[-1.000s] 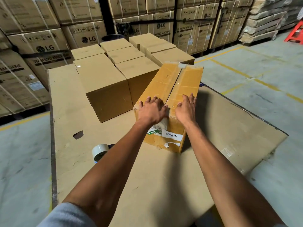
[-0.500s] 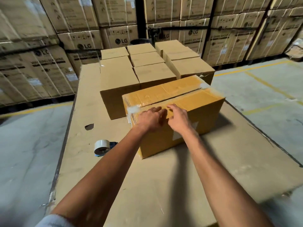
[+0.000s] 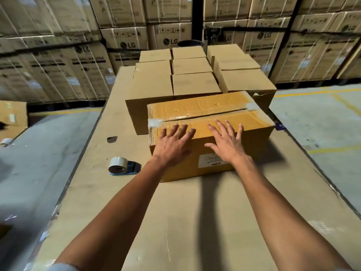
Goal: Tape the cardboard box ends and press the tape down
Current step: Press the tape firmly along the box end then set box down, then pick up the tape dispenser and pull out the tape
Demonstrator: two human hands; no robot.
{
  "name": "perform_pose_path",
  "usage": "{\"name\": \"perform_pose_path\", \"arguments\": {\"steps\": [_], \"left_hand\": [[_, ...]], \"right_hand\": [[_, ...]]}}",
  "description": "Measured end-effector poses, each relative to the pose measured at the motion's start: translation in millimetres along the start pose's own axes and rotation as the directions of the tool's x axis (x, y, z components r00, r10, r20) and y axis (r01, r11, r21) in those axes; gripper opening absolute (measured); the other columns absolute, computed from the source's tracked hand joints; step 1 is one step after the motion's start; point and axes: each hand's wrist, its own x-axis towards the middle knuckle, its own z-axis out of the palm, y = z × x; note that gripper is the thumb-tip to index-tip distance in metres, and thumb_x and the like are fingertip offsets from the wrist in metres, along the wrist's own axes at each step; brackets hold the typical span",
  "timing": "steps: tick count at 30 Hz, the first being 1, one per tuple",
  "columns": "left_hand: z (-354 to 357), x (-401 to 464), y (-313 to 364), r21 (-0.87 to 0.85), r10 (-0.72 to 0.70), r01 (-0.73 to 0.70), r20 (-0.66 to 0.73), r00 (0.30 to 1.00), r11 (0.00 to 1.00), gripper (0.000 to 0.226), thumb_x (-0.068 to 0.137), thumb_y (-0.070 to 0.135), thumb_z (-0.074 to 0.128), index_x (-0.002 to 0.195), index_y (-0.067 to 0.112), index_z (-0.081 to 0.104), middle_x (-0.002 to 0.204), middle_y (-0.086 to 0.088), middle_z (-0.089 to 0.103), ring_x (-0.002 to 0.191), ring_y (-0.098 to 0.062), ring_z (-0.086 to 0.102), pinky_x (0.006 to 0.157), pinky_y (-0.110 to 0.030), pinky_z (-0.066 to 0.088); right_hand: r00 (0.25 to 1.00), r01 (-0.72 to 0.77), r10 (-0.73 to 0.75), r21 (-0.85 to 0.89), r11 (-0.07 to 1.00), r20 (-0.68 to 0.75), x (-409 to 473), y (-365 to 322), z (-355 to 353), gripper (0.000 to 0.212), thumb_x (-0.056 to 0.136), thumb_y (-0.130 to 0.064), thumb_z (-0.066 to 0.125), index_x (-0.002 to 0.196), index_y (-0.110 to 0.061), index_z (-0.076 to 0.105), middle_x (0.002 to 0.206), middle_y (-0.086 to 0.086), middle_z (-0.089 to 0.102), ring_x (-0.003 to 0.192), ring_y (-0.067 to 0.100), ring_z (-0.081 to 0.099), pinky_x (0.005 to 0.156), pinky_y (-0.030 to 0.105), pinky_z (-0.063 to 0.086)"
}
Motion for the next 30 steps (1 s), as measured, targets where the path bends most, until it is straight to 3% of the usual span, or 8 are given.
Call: {"name": "perform_pose_path", "arguments": {"steps": [8,13,20,25,30], "left_hand": [[8,34,-12,-0.009,-0.15,0.15,-0.022,0.988,0.989,0.089,0.108,0.042,0.065,0.173,0.042,0.004,0.185,-0.003,0.01,0.171,-0.037,0.007,0.135,-0.064,0.015],[12,65,-30,-0.027,-0.21,0.209,-0.032,0.977,0.978,0.09,0.107,0.036,0.068,0.172,0.042,0.007,0.184,-0.004,0.013,0.17,-0.039,0.009,0.135,-0.063,0.015],[16,67,-35,-0.021,-0.181,0.18,-0.042,0.983,0.983,0.09,0.107,0.034,0.068,0.172,0.042,0.006,0.184,-0.004,0.012,0.17,-0.039,0.008,0.135,-0.065,0.014],[15,61,-35,-0.009,-0.163,0.162,-0.047,0.986,0.987,0.093,0.107,0.027,0.069,0.174,0.037,0.004,0.185,-0.006,0.008,0.17,-0.04,0.004,0.135,-0.066,0.006],[28,23,-44,0.003,-0.129,0.131,-0.165,0.978,0.991,0.092,0.105,0.015,0.061,0.175,0.027,0.003,0.185,-0.005,0.0,0.171,-0.033,-0.003,0.135,-0.058,-0.003]], "right_hand": [[0.998,0.02,-0.02,-0.003,1.0,-0.057,42,-7,10,0.08,0.101,-0.069,0.045,0.168,-0.035,0.016,0.178,0.007,0.015,0.164,0.033,0.01,0.124,0.076,0.0],[0.997,0.013,-0.012,0.008,1.0,-0.072,76,-15,12,0.078,0.103,-0.065,0.045,0.168,-0.034,0.016,0.178,0.006,0.015,0.165,0.034,0.007,0.124,0.075,-0.006],[0.996,0.009,-0.009,0.009,1.0,-0.09,77,-16,17,0.077,0.103,-0.065,0.045,0.168,-0.033,0.018,0.177,0.005,0.016,0.165,0.035,0.003,0.123,0.076,-0.004],[0.997,-0.006,0.005,-0.005,1.0,-0.081,73,-23,14,0.079,0.105,-0.061,0.047,0.169,-0.03,0.014,0.178,0.007,0.012,0.165,0.034,0.001,0.124,0.073,-0.01],[0.968,0.102,-0.09,0.036,0.994,-0.236,48,-49,28,0.079,0.103,-0.037,0.062,0.168,-0.019,0.023,0.178,0.013,0.008,0.165,0.033,0.0,0.131,0.063,0.007]]}}
